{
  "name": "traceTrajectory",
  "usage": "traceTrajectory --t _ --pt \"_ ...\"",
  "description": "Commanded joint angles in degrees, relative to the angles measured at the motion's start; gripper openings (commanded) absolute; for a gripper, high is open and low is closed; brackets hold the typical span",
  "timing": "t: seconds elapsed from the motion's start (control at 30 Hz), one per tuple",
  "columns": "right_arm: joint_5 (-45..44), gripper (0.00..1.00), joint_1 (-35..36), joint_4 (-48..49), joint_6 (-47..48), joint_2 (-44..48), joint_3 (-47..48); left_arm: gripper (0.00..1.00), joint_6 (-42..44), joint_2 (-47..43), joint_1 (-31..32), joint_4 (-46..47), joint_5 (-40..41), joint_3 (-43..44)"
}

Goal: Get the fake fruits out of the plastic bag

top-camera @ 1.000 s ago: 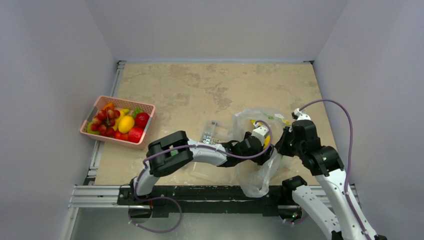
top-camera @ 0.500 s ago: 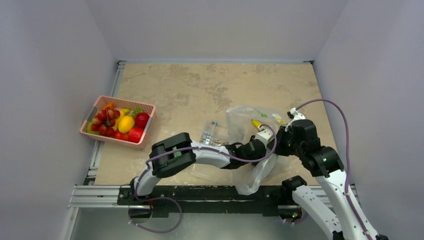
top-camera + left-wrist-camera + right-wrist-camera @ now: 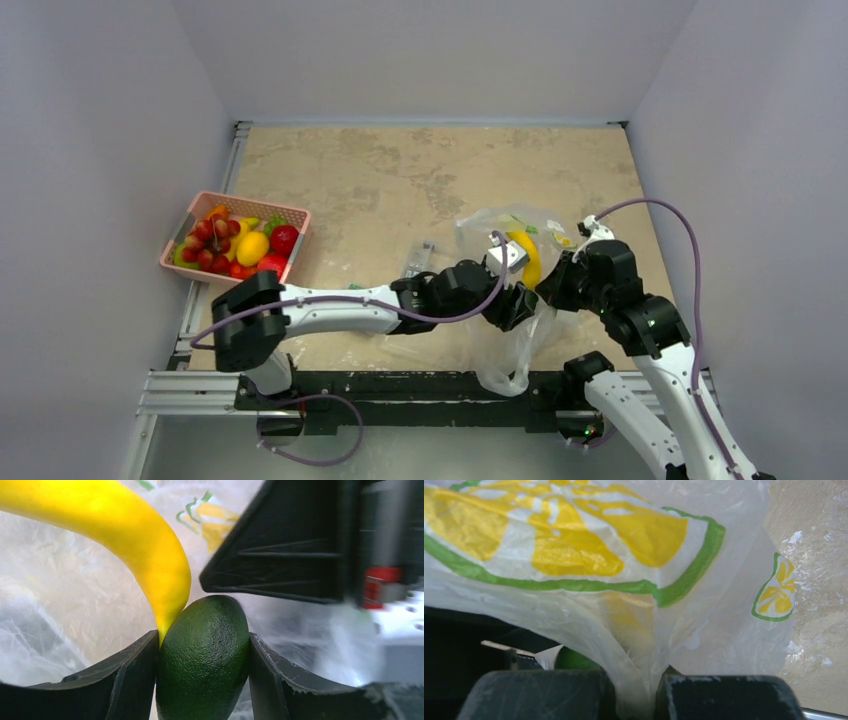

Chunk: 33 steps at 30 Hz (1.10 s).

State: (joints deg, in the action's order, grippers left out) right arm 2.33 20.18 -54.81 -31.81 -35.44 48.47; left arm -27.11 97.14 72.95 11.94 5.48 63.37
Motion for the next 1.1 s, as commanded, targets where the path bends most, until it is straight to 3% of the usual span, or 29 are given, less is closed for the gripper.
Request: traceTrajectory --t 0.0,0.33,0.6,0.73,0.93,1.07 --pt "-2.0 0.0 0.11 2.16 -1.22 0.89 -0.21 0.06 2.63 -8.81 -0.69 4.4 -5.22 -4.1" --pt "-2.15 0.0 0.04 2.34 -0.88 1.74 -0.45 0.03 6.24 -29.67 -5.06 2.66 -6.47 -15.66" --pt "-2.15 0.0 0.06 2.55 -0.62 1.09 -0.13 0.01 5.61 -33.68 -7.13 2.5 -13.1 -18.6" --pt "-2.15 0.0 0.07 2.75 -0.53 1.03 -0.27 0.0 3.78 -29.02 -7.47 1.62 -16.13 -15.76" --pt "-2.15 0.0 0.03 3.08 -0.76 0.23 0.06 0.0 -1.59 -10.61 -6.36 2.56 -25.25 -4.03" --pt "-2.15 0.0 0.1 2.14 -0.47 0.19 0.98 0.03 -4.36 -1.08 -6.04 3.91 -21.95 1.42"
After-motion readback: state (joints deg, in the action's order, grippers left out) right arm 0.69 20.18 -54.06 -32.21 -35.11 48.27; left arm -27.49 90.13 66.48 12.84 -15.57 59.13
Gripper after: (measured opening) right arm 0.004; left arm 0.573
